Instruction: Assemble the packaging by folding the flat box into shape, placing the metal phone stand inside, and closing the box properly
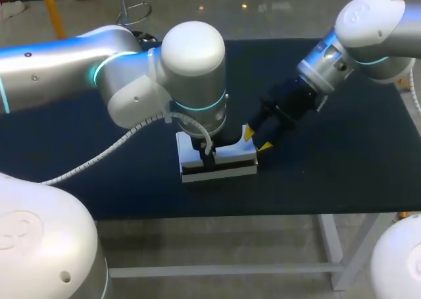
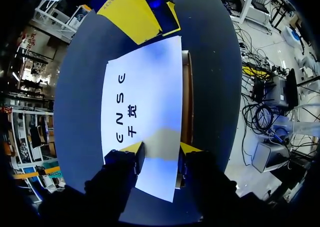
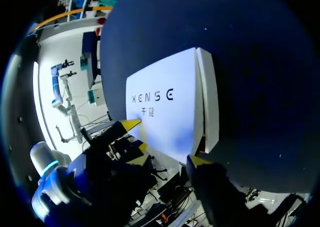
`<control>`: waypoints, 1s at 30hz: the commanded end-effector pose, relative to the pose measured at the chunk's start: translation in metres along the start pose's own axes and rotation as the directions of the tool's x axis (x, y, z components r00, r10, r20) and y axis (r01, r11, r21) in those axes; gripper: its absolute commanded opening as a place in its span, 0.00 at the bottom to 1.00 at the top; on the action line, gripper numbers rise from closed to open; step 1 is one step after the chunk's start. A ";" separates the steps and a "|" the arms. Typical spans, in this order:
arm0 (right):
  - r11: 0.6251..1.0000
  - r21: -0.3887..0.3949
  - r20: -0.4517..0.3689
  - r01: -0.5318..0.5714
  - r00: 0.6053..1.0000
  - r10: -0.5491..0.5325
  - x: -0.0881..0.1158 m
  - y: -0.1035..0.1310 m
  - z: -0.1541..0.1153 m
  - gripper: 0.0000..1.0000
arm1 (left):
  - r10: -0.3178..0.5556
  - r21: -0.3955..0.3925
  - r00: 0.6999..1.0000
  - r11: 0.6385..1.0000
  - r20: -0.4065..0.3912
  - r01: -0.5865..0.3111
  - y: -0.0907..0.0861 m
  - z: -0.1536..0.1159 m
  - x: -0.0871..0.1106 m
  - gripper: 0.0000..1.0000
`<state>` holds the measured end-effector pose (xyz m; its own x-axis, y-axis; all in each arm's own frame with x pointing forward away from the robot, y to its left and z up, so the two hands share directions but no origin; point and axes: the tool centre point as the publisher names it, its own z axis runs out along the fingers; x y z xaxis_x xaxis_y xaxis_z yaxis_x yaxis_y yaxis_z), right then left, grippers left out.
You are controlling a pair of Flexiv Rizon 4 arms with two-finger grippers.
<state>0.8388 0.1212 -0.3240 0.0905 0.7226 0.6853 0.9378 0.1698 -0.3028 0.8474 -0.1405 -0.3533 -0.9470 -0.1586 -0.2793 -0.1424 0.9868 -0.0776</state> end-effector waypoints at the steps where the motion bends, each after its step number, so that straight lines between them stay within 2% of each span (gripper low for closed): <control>1: 0.999 -0.037 0.000 0.014 1.000 -0.014 0.002 -0.007 -0.001 0.38 | 0.000 0.001 1.000 1.000 -0.004 0.000 0.001 0.004 0.001 0.45; 5: 0.998 -0.048 -0.002 0.028 1.000 -0.028 0.002 -0.008 -0.002 0.20 | -0.001 0.004 1.000 1.000 -0.010 0.001 0.001 0.005 0.001 0.45; 8: 0.998 -0.052 -0.001 0.039 0.999 -0.039 0.002 -0.009 -0.001 0.01 | -0.001 0.004 1.000 1.000 -0.014 0.001 0.001 0.006 0.001 0.45; 21: 0.996 -0.016 0.040 0.083 0.996 -0.082 0.003 -0.005 0.025 0.00 | -0.002 0.002 1.000 1.000 -0.029 0.002 0.000 0.009 0.005 0.45; 30: 0.999 -0.014 0.025 0.047 0.999 -0.047 -0.016 -0.001 0.031 0.00 | 0.004 -0.002 0.999 1.000 -0.035 -0.004 -0.001 0.010 0.007 0.46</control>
<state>0.8242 0.1337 -0.3503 0.0335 0.7395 0.6723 0.9468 0.1919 -0.2583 0.8447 -0.1414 -0.3614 -0.9571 -0.1528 -0.2464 -0.1367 0.9873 -0.0812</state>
